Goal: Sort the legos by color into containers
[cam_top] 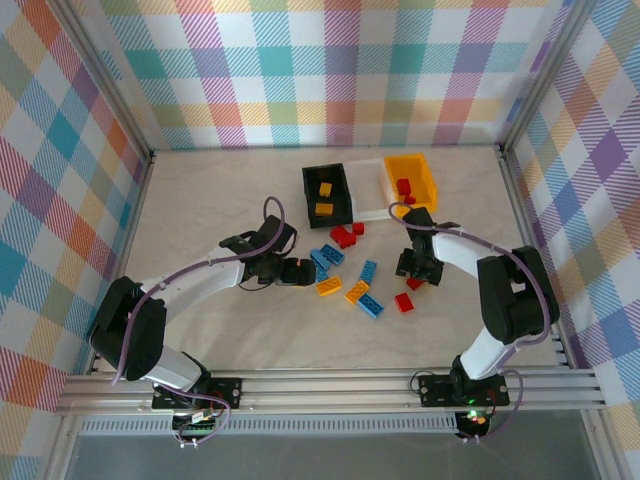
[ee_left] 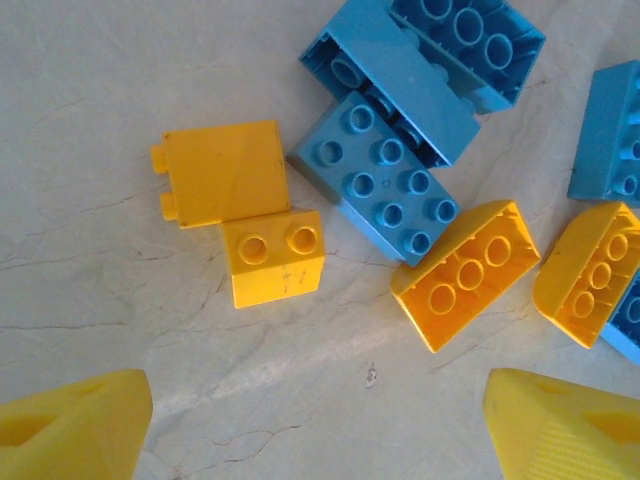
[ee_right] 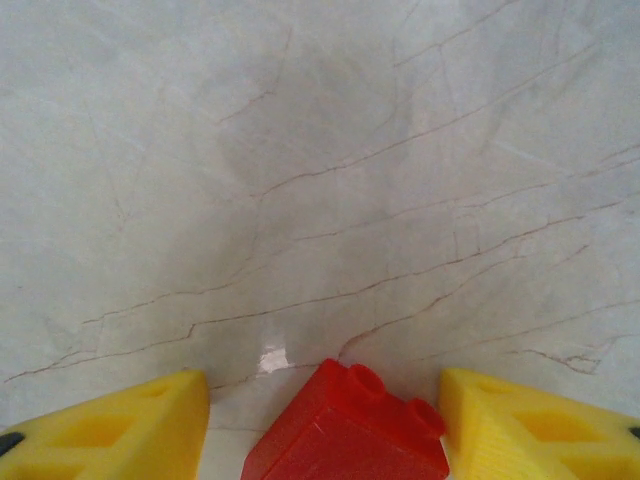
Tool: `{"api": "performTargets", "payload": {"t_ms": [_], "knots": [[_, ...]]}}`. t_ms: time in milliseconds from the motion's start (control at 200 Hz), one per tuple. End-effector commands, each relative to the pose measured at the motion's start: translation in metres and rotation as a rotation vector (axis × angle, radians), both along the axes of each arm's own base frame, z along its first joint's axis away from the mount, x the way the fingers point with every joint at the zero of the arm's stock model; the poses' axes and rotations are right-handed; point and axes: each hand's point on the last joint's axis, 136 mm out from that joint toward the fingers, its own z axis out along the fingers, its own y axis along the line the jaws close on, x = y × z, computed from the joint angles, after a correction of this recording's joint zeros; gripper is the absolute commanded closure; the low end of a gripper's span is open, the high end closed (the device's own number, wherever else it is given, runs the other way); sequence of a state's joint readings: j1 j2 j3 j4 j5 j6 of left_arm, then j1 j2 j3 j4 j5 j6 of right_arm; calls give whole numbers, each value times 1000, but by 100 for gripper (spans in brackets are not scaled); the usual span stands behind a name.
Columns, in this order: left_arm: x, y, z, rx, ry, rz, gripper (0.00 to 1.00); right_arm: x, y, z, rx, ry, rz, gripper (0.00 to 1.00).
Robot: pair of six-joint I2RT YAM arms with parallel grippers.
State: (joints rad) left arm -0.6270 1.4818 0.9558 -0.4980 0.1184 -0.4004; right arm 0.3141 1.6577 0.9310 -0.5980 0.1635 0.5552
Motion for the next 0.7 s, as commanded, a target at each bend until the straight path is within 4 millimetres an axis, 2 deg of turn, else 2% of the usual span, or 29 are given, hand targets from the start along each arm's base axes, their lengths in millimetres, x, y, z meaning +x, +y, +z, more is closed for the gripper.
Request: {"api": "performTargets", "payload": {"t_ms": [0,225,425,695], "knots": [[-6,4,-2,15,12,-12,14,-1,10,4,48,-26,-8,37],[-6,0,-2,-2,14,-19,14,-16,7,9,18,-15,-34,36],[-8,1,-3,-3,15,-22,14,-22,7,-2,7,13,-38,40],[-9,6,-5,12,14,-23,14,-8,10,-7,-7,-2,-10,48]]}}
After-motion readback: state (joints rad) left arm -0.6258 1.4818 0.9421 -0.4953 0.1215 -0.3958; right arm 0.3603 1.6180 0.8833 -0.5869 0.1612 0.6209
